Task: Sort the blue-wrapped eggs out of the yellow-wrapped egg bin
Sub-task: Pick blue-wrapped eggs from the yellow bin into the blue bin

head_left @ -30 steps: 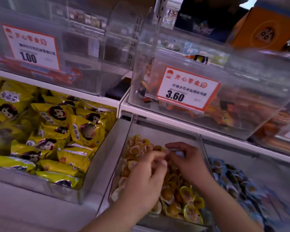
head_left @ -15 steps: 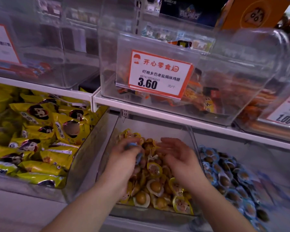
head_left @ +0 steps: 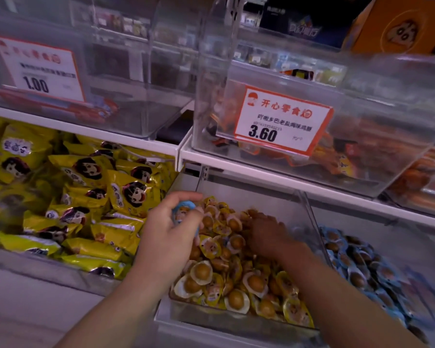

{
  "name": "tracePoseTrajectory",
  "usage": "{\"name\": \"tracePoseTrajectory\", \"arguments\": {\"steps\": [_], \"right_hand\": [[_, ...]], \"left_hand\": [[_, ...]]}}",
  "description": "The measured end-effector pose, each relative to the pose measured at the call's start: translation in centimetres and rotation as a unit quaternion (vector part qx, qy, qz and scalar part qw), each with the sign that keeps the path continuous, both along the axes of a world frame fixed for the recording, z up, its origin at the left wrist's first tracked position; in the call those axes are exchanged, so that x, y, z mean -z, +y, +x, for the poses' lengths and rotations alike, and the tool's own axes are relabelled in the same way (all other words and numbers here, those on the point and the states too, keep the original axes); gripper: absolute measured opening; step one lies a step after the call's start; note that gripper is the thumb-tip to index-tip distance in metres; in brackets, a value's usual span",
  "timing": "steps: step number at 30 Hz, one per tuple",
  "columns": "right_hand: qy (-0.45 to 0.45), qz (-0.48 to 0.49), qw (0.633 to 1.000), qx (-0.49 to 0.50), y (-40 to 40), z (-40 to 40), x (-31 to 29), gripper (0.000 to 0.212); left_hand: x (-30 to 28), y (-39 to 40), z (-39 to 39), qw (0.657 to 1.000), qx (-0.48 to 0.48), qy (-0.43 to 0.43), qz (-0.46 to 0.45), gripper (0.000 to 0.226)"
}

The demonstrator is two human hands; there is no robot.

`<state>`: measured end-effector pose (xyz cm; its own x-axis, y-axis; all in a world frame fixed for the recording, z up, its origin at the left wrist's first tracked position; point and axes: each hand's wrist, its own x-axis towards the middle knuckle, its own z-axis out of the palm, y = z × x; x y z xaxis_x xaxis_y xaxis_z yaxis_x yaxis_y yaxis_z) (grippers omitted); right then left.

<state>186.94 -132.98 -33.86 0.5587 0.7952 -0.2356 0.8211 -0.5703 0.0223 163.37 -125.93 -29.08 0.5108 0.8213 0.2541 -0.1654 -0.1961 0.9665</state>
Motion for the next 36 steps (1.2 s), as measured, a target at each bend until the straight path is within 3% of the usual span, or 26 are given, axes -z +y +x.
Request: {"name": "tracePoseTrajectory", "arguments": {"steps": [5, 8, 10, 13, 14, 16, 20, 22, 24, 27, 31, 33, 36], "right_hand": [[-0.046, 0.058, 0.996, -0.047, 0.4, -1.1, -0.2, 0.023], [-0.007, 0.105, 0.992, -0.068, 0.9, -2.7, -0.2, 0.021], [0.070, 0.084, 0.992, -0.059, 1.5, -3.2, 0.2, 0.028], [0.172, 0.071, 0.980, -0.064, 1.9, -2.9, 0.0, 0.073], [0.204, 0.081, 0.974, -0.064, 1.9, -2.6, 0.0, 0.078], [0.248, 0.109, 0.961, -0.059, 1.8, -1.9, 0.2, 0.066], [0.244, 0.093, 0.965, -0.019, 1.1, -0.9, 0.1, 0.031], [0.238, 0.062, 0.969, -0.019, 1.0, -0.9, -0.2, 0.040], [0.229, 0.026, 0.973, -0.033, 1.3, -1.2, -0.5, 0.068], [0.176, -0.003, 0.983, -0.053, 2.5, -2.0, 0.2, 0.071], [0.119, 0.096, 0.988, -0.027, 2.9, -2.6, 1.9, 0.043], [0.191, 0.166, 0.967, 0.016, 2.6, -2.4, 1.9, 0.026], [0.338, 0.273, 0.895, 0.098, 1.9, -2.1, 0.4, 0.019]], "left_hand": [[0.1, -0.5, 0.1, 0.999, 0.020, 0.023, 0.028, 0.019], [0.1, -0.7, 0.3, 0.999, 0.018, 0.028, 0.038, 0.017], [0.2, -0.7, 0.4, 0.998, 0.013, 0.037, 0.049, 0.016], [0.2, -0.7, 0.4, 0.998, 0.009, 0.044, 0.048, 0.019], [0.2, -0.8, 0.4, 0.998, 0.009, 0.044, 0.046, 0.019], [0.1, -0.9, 0.4, 0.998, 0.006, 0.046, 0.049, 0.018], [0.2, -1.0, 0.4, 0.997, -0.007, 0.047, 0.064, 0.018], [0.4, -1.1, 0.5, 0.996, -0.006, 0.048, 0.073, 0.018], [0.5, -1.1, 0.7, 0.995, -0.004, 0.053, 0.081, 0.019], [0.7, -1.0, 0.9, 0.995, -0.003, 0.054, 0.087, 0.020], [0.8, -1.1, 1.1, 0.995, -0.007, 0.052, 0.090, 0.020], [0.9, -1.1, 1.1, 0.995, -0.004, 0.054, 0.088, 0.019], [0.8, -1.1, 1.1, 0.995, -0.006, 0.054, 0.088, 0.016]]}}
